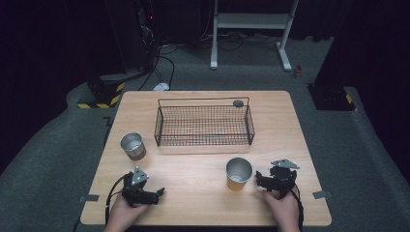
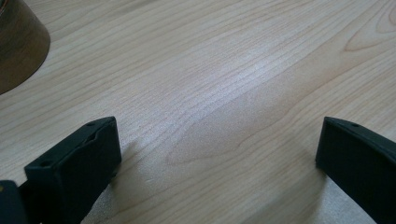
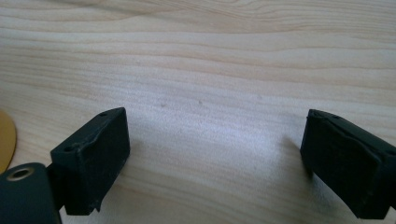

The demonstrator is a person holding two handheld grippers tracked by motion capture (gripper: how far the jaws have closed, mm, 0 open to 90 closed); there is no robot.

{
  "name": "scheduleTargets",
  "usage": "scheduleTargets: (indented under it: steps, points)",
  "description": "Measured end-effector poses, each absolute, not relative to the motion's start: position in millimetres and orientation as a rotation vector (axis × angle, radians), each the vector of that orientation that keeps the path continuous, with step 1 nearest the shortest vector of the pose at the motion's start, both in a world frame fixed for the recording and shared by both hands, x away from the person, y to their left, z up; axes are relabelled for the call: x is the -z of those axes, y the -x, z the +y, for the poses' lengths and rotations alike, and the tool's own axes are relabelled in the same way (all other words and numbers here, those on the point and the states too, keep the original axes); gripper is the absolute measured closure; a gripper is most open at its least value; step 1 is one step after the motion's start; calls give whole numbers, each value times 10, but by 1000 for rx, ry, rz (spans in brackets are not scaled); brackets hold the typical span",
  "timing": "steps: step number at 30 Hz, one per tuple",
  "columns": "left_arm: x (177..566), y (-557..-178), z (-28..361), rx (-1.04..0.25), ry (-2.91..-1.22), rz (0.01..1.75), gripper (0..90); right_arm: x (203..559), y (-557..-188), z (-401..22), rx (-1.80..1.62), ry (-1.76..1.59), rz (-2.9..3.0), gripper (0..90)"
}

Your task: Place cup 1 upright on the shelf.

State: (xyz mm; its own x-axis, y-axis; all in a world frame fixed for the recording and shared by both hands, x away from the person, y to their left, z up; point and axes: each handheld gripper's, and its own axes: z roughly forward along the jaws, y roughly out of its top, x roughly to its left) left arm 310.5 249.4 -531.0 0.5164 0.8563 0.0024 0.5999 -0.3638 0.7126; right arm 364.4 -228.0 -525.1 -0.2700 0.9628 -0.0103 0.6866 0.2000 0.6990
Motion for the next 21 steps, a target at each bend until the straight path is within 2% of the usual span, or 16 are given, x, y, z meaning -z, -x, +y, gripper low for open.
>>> scheduleTargets:
  steps: [21]
  points:
    - [5311,-3122,2471,-520,-2072,1232,1,5250,-3608,-2302,-829,-1512,2056,81]
